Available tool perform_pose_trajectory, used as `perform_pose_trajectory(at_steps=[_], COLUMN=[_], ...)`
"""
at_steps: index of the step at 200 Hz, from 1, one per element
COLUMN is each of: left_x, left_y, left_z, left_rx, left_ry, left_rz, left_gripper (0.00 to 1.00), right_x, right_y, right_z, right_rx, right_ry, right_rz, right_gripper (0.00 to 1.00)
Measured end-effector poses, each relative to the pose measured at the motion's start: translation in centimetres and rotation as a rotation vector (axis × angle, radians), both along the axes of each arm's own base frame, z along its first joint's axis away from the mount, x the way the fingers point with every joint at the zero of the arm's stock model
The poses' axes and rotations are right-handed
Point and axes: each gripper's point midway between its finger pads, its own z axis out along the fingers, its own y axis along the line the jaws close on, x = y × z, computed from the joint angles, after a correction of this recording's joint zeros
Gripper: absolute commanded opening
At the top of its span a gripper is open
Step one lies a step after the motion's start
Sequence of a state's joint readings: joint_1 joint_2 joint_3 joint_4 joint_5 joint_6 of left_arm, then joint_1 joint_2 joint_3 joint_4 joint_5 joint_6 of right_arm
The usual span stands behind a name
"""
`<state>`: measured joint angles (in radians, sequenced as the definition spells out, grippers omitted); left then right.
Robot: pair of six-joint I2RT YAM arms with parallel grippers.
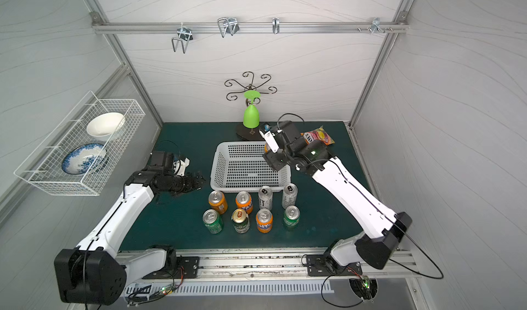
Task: Take out the drinks from the basket
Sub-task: Pick up the drink from the basket, then place the drink at the center of the board.
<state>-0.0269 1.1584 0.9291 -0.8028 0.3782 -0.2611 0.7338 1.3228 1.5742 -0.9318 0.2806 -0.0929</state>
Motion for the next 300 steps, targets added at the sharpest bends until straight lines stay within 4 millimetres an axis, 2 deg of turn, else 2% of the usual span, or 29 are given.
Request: perform_pose_trajectory(at_steps=[18, 38, 64, 91, 124, 160, 228, 300], left_x=[0.0, 0.0, 0.0, 0.0, 0.0, 0.0, 0.0, 0.0], left_y=[0.0, 0.0, 0.0, 0.0, 0.0, 0.0, 0.0, -0.1], left_z=[0.0, 0.0, 0.0, 0.1, 0.1, 0.1, 0.1, 0.2], left_rx=[0.0, 0.0, 0.0, 0.0, 0.0, 0.0, -0.001, -0.008], left_ry=[0.0, 0.0, -0.001, -0.004, -0.005, -0.005, -0.005, -0.007], left_rz=[0.0, 0.0, 0.0, 0.0, 0.0, 0.0, -0.001, -0.004], left_gripper=[0.98, 0.98, 0.98, 0.98, 0.98, 0.98, 0.98, 0.98], right_x=[-0.8, -1.9, -3.5, -5.3, -6.9, -7.5, -6.7, -7.3], right_y=[-3.2, -6.0, -8.4, -9.9, -10.7, -11.1, -11.6, -13.1], right_z=[-0.5, -2.1, -5.3, -9.0, -12.6, -14.9, -16.1, -20.4], right_rx=[0.006, -0.002, -0.013, -0.02, -0.027, -0.013, 0.055, 0.057], right_ry=[0.011, 0.043, 0.113, 0.194, 0.277, 0.315, 0.322, 0.38], right_rz=[-0.07, -0.136, -0.193, -0.237, -0.28, -0.326, -0.434, -0.589], right_gripper=[0.61, 0.61, 0.61, 0.61, 0.61, 0.61, 0.61, 0.61])
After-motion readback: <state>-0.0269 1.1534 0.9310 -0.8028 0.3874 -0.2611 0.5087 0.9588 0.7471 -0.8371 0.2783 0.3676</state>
